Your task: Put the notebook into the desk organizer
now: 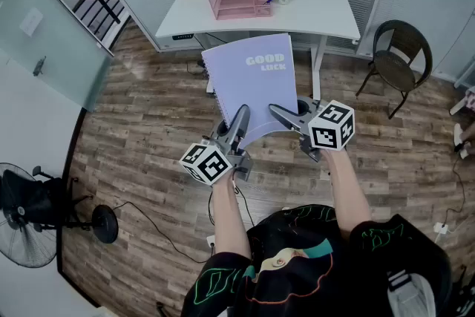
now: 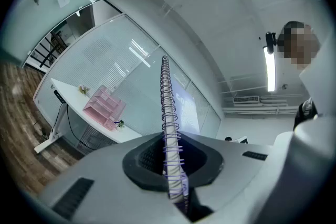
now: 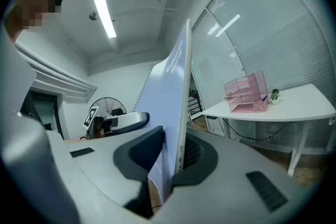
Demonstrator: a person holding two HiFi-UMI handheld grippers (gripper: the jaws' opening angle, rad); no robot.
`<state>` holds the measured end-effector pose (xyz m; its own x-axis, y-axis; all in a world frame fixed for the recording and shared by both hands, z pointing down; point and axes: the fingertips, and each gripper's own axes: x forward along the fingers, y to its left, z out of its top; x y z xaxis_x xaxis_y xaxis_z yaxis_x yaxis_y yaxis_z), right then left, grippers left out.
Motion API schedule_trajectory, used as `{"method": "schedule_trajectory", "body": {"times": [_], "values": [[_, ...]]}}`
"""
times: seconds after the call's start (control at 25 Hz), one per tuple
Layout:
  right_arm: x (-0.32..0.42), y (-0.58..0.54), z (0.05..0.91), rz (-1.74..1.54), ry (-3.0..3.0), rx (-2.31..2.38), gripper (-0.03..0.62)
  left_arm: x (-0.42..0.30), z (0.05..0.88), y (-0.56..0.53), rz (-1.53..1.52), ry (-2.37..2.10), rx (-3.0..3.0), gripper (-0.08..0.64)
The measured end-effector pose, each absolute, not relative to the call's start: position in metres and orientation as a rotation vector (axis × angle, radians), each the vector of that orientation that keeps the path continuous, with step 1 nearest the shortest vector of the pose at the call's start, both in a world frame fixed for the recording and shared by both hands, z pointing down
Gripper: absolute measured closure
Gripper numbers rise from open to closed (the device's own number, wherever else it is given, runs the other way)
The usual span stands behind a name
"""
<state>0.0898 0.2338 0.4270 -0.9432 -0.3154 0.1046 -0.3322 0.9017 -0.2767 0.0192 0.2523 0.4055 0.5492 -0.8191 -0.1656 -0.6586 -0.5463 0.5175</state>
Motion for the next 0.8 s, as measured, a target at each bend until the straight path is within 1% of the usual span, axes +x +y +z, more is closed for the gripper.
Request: {"method": "schedule_trajectory", "body": {"times": [0.8], "values": [[0.100, 0.213, 0.421, 0.371, -3.055, 0.478, 0.537, 0.027, 0.411, 0.230, -0.647, -1.204, 2.285, 0.535]]}}
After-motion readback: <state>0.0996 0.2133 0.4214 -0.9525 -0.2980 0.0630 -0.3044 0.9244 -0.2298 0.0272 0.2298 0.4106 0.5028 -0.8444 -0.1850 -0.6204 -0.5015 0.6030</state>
